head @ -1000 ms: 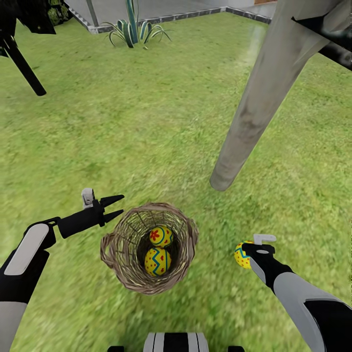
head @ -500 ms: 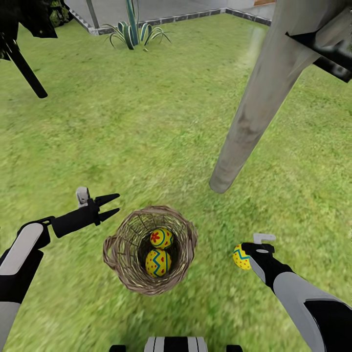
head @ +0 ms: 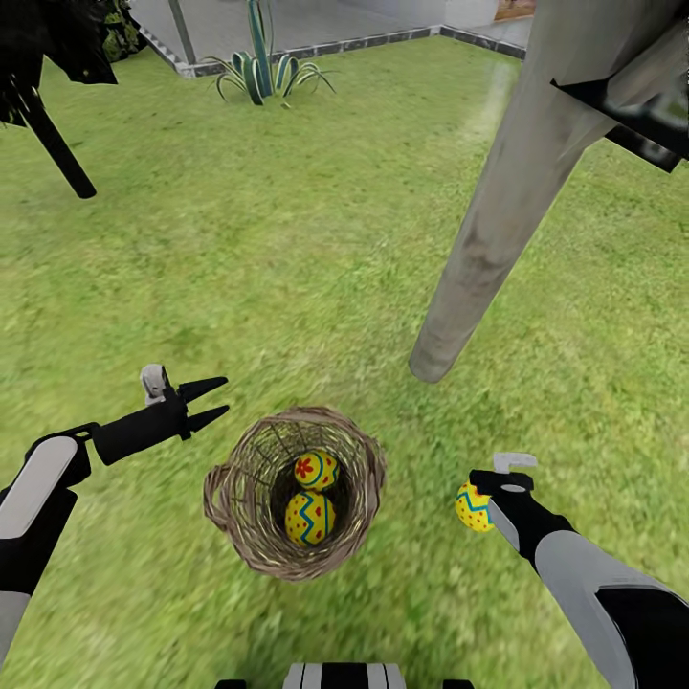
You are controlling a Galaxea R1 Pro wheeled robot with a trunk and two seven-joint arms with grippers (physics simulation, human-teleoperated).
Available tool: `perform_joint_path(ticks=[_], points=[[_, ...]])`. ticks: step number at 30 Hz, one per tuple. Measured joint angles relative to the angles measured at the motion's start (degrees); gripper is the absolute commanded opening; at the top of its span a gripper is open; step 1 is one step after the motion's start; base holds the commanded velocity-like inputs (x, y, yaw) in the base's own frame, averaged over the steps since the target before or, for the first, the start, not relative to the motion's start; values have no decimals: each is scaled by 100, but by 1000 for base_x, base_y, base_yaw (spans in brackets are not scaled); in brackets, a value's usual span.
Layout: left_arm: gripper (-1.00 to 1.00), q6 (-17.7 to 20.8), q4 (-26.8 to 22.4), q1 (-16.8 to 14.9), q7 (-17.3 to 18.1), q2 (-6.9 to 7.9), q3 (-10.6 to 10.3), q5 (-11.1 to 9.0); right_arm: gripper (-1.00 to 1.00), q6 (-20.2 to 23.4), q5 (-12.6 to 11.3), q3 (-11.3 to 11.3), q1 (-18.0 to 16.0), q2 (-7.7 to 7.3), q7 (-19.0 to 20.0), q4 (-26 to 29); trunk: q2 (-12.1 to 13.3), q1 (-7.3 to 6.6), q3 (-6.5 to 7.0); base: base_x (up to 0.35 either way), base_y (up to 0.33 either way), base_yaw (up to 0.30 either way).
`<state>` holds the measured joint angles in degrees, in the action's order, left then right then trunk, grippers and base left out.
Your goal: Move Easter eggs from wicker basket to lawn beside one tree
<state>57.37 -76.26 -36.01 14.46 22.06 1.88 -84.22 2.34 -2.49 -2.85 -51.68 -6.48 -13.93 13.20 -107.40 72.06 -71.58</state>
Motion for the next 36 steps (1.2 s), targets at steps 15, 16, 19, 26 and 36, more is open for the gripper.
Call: perform_joint_path(ticks=[15,16,19,26,36], points=[[100,-10,74,2,-1,6,0,21,100,220,-30,8,-1,-7,294,168,0,0,134,0,0,15],[100,-10,113,2,-1,8,2,23,100,369,-30,17,-1,-11,422,180,0,0,143,0,0,60],[100,-9,208,2,-1,30,11,24,100,767,-32,32,-1,-22,848,327,0,0,170,0,0,63],[100,-1,321,2,-1,349,316,7,100,1158,-62,115,7,-55,2165,749,0,0,233,0,0,66],[100,-3,345,2,-2,378,404,30,100,1965,-55,804,34,-125,3923,1181,0,0,322,0,0,72]])
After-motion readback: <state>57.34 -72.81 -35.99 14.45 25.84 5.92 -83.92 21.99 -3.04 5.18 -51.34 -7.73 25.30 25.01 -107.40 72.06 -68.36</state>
